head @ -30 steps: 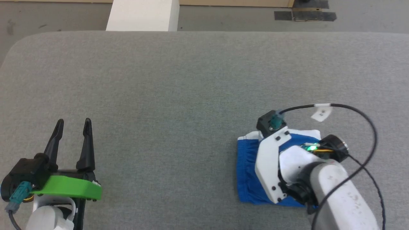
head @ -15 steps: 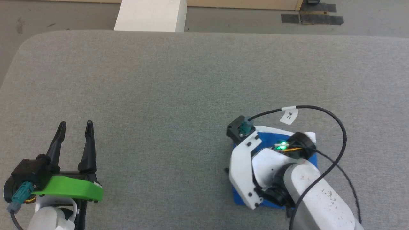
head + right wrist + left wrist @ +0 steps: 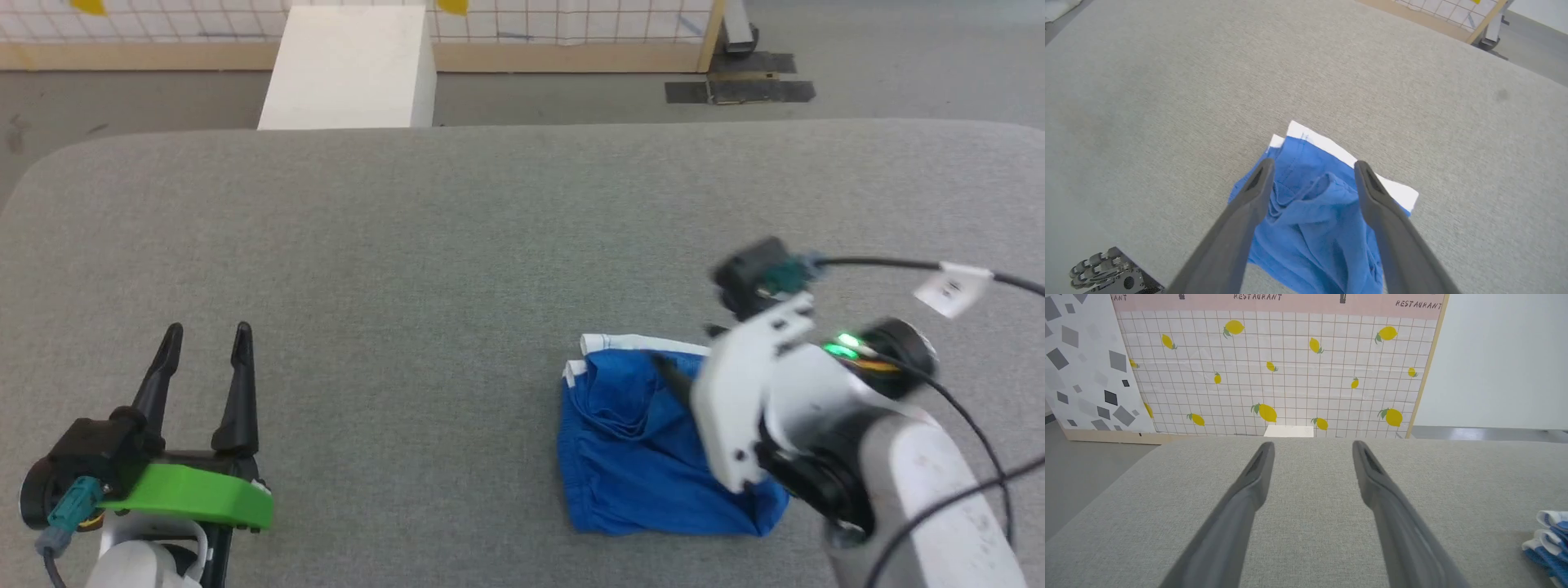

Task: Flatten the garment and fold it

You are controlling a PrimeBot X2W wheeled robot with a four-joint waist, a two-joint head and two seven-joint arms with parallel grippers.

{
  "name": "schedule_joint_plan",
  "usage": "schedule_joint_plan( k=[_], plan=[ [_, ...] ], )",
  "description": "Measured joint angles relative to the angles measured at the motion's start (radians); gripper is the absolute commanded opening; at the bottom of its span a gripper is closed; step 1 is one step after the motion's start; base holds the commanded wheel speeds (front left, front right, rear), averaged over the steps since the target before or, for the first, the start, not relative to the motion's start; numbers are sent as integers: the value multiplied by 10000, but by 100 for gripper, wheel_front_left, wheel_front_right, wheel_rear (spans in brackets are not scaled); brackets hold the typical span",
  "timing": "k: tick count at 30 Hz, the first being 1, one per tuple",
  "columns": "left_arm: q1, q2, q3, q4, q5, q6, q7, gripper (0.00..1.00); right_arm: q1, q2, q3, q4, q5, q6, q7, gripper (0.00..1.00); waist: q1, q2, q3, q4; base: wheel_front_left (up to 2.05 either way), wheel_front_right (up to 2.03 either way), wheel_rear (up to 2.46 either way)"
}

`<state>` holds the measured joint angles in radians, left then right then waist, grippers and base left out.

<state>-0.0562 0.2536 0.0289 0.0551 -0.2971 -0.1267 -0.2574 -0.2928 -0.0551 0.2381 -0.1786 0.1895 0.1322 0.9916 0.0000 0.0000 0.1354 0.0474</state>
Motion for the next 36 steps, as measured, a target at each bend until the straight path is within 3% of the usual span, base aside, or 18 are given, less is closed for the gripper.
schedule_joint_plan(
  k=[6,15,16,17,18,23,28,33,34,35,36],
  plan=[
    [3,-29,-86,-44,0,0,0,100,1162,-79,-993,2,-729,0,418,100,0,0,34,-43,0,0,0],
    [16,-17,-92,-98,-12,0,0,100,1406,-6,-1095,836,-928,0,121,100,0,0,360,77,0,0,0],
    [13,-10,-90,-94,-19,0,0,100,1401,8,-1068,926,-899,0,105,41,0,0,404,102,0,0,0],
    [12,0,-86,-90,-21,0,0,100,1399,8,-997,970,-869,0,61,24,0,0,441,124,0,0,0],
    [10,8,-84,-88,-25,0,0,100,1390,8,-932,972,-825,0,12,0,0,0,466,138,0,0,0],
    [-2,61,-81,-33,-35,0,0,100,1353,-167,-198,433,-709,0,-35,0,0,0,496,153,0,0,0],
    [-4,75,-82,15,-33,0,0,100,1458,-1152,1202,-472,-571,0,197,0,0,0,486,69,0,0,0],
    [-57,67,-136,35,-35,0,0,100,1893,-1965,2173,-533,-261,0,736,1,0,0,527,-27,0,0,0],
    [-70,65,-150,36,-35,0,0,100,1932,-2033,2266,-477,-198,0,755,43,0,0,539,-40,0,0,0],
    [-74,65,-161,40,-35,0,0,100,1937,-2061,2322,-418,-148,0,775,100,0,0,545,-50,0,0,0],
    [-74,65,-169,44,-35,0,0,100,1940,-2065,2383,-349,-56,0,773,100,0,0,548,-62,0,0,0]
  ],
)
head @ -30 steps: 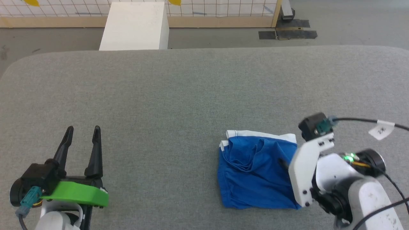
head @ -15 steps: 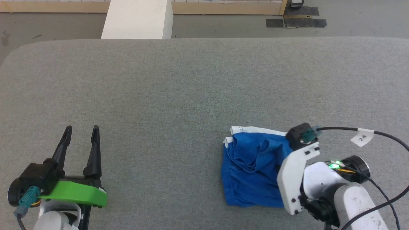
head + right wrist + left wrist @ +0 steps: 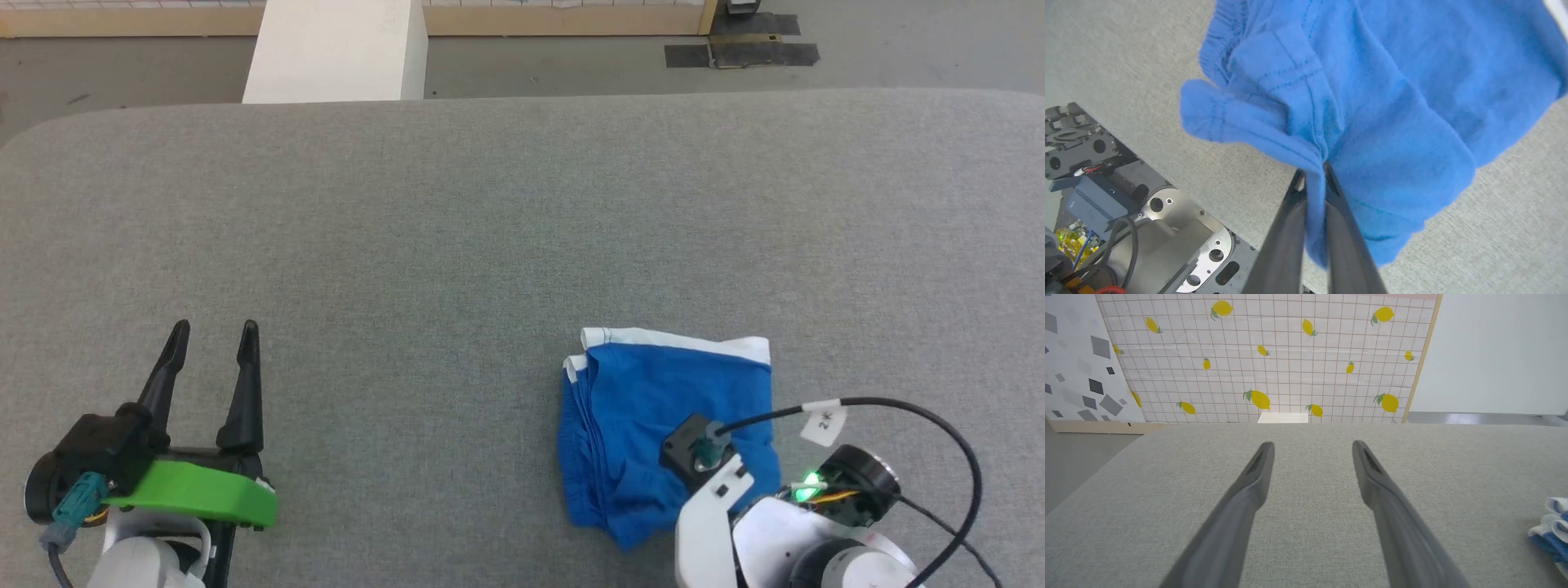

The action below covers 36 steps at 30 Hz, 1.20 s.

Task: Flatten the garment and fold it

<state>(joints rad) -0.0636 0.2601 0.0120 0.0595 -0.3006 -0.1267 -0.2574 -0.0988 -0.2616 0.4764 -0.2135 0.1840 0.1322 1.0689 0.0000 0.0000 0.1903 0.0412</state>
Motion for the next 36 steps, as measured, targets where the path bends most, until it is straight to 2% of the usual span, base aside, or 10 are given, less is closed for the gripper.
schedule_joint_plan(
  k=[3,6,12,17,19,21,24,32,36],
  plan=[
    [-2,0,-10,17,-2,0,0,100,19,38,33,86,226,0,-2,100,0,0,-22,-16,0,0,0],
    [1,4,10,29,-4,0,0,100,149,291,-451,-155,608,0,0,100,0,0,-91,-26,0,0,0],
    [16,10,161,-13,-4,0,0,100,477,1605,-2661,-1735,913,0,-293,100,0,0,-147,-43,0,0,0],
    [22,15,324,-86,-4,0,0,100,472,2046,-4280,-2153,623,0,-573,100,0,0,-44,-79,0,0,0],
    [23,23,374,-104,-4,0,0,100,444,2067,-4719,-1858,140,0,-556,100,0,1,22,-95,0,0,0],
    [22,23,382,-109,-4,0,0,100,372,2065,-4823,-1409,-702,0,-468,100,0,0,79,-95,0,0,0],
    [16,23,401,-146,-8,0,0,100,204,2082,-4778,-510,-1267,0,-493,100,0,0,174,-72,0,0,0],
    [-11,36,353,-150,-96,0,0,100,-585,2094,-4134,1877,-1469,0,-1032,100,0,0,399,142,0,0,0],
    [-10,65,360,-125,-109,0,0,100,-739,2109,-3795,2600,-1605,0,-1158,100,0,0,410,200,0,0,0]
  ],
)
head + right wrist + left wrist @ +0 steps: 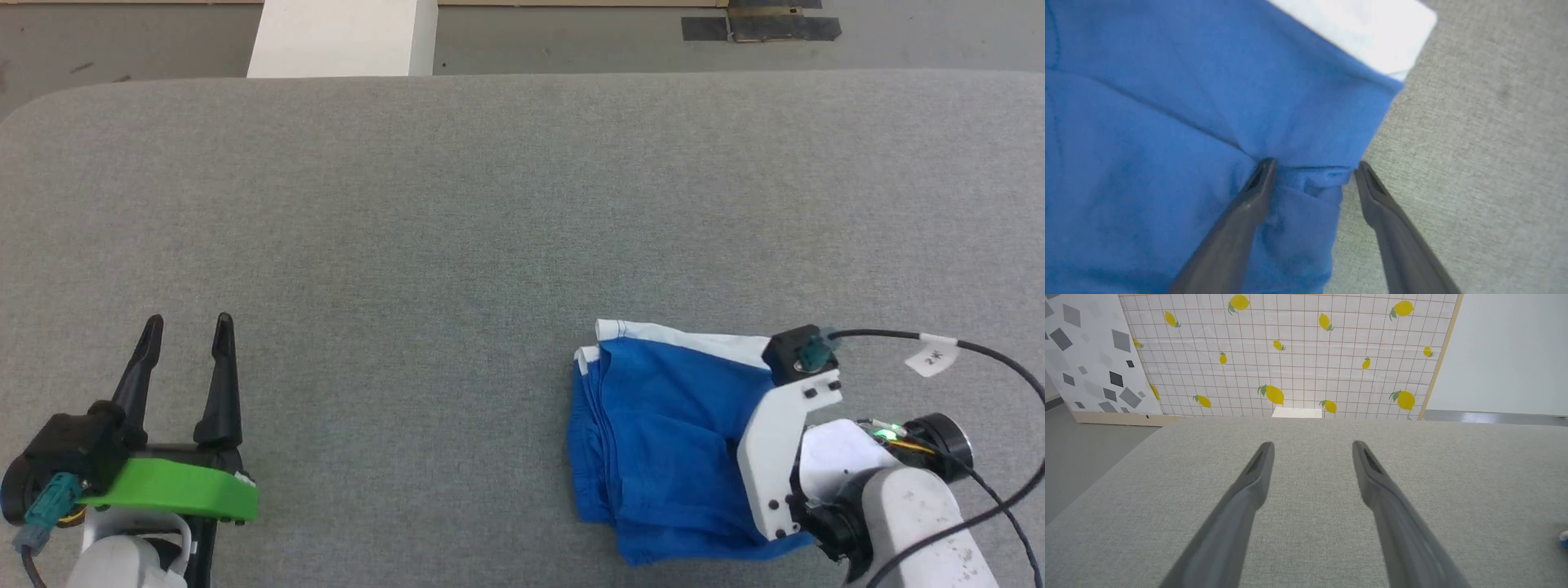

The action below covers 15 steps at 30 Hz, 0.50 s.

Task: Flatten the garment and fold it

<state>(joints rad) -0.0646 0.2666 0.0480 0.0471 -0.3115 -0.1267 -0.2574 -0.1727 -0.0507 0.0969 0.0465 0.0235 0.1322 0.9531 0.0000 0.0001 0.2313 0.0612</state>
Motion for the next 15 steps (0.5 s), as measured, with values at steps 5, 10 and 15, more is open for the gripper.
schedule_joint_plan(
  k=[5,10,15],
  plan=[
    [28,35,79,-21,2,0,-4,100,-295,-15,38,412,-56,2,-192,0,0,0,-42,-132,0,0,0],
    [183,77,387,-374,-46,0,-6,100,-473,-698,393,332,38,6,-59,0,0,0,-54,-639,0,0,0],
    [307,48,686,-1012,-167,0,-8,100,-947,-2069,734,-35,282,2,349,0,0,0,62,-1423,0,0,0]
  ],
)
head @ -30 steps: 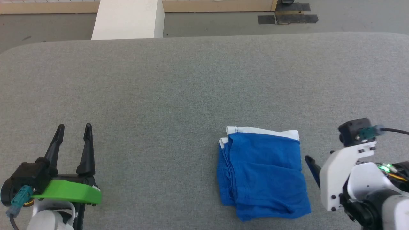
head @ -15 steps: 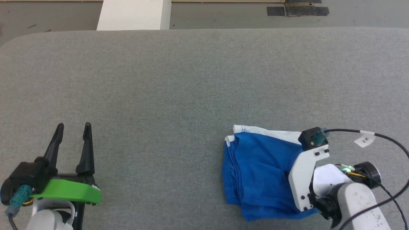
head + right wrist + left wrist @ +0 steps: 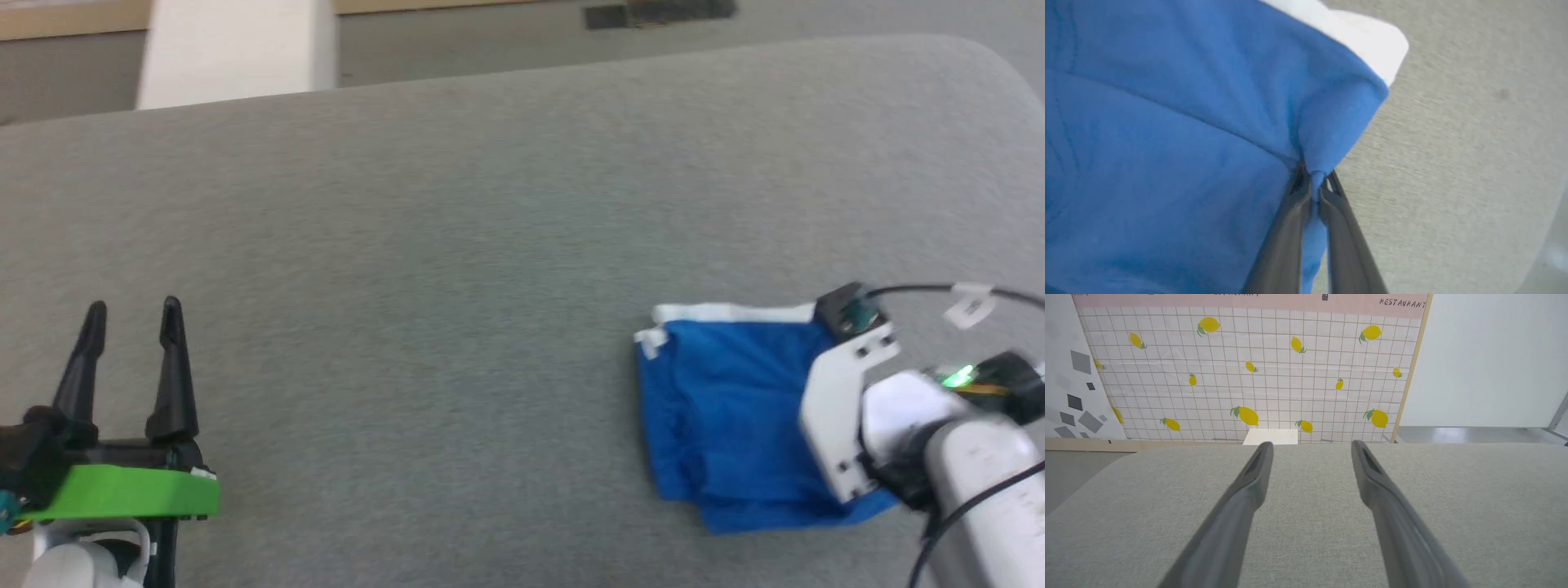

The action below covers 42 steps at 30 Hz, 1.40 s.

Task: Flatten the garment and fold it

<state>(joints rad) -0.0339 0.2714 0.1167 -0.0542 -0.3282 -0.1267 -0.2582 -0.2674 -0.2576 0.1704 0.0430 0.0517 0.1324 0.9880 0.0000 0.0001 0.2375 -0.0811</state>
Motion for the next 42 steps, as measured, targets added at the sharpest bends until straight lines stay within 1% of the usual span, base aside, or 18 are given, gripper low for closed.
schedule_joint_plan(
  k=[3,6,9,14,18,24,25,26,27,31,35,36,39,41,42],
  plan=[
    [67,86,54,-359,-2,0,0,100,-355,-688,17,-341,42,0,255,0,0,0,200,-535,0,0,0],
    [71,374,8,-742,-79,0,0,100,-671,-1300,-303,-587,50,0,395,0,0,0,586,-981,0,0,0],
    [58,736,-4,-1014,-173,0,0,100,-857,-1651,-823,-685,-40,0,416,0,0,0,1051,-1278,0,0,0],
    [32,1371,167,-1312,-313,-2,0,100,-1176,-1929,-1896,-650,-497,0,86,0,1,0,1930,-1547,0,0,0],
    [12,1710,428,-1513,-441,0,0,100,-1457,-2044,-2771,-485,-1064,0,-309,0,1,0,2681,-1568,0,0,0],
    [14,1990,755,-1797,-623,0,0,100,-1717,-1699,-4219,-378,-1908,0,-876,0,2,0,3567,-1496,0,0,0],
    [15,2011,802,-1822,-623,0,0,100,-1774,-1605,-4447,-368,-2040,0,-1005,5,2,0,3687,-1480,0,0,0],
    [16,2021,848,-1829,-629,-2,0,100,-1848,-1465,-4658,-360,-2169,0,-1110,15,2,0,3788,-1465,0,0,0],
    [17,2027,874,-1837,-646,-2,0,100,-1884,-1379,-4778,-349,-2291,0,-1206,100,2,0,3857,-1455,0,0,0],
    [49,2042,949,-1835,-679,0,0,100,-2075,-1112,-5158,-238,-2550,0,-1804,100,1,0,3993,-1456,0,0,0],
    [79,2000,965,-1791,-677,2,0,100,-2490,-1011,-5292,-268,-2491,0,-2874,100,1,0,3790,-1499,0,0,0],
    [80,1954,961,-1766,-677,10,0,100,-2656,-974,-5302,-345,-2328,2,-3239,100,1,0,3691,-1508,0,0,0],
    [80,1720,940,-1613,-673,52,2,100,-3089,-988,-5030,-702,-1912,0,-4362,100,1,0,3351,-1514,0,0,0],
    [79,1553,892,-1457,-644,82,2,100,-3311,-1039,-4554,-968,-1563,4,-5074,100,1,0,3085,-1507,0,0,0],
    [82,1448,878,-1381,-616,134,2,100,-3429,-953,-4370,-1149,-1348,2,-5520,100,0,0,2925,-1500,0,0,0]
  ],
)
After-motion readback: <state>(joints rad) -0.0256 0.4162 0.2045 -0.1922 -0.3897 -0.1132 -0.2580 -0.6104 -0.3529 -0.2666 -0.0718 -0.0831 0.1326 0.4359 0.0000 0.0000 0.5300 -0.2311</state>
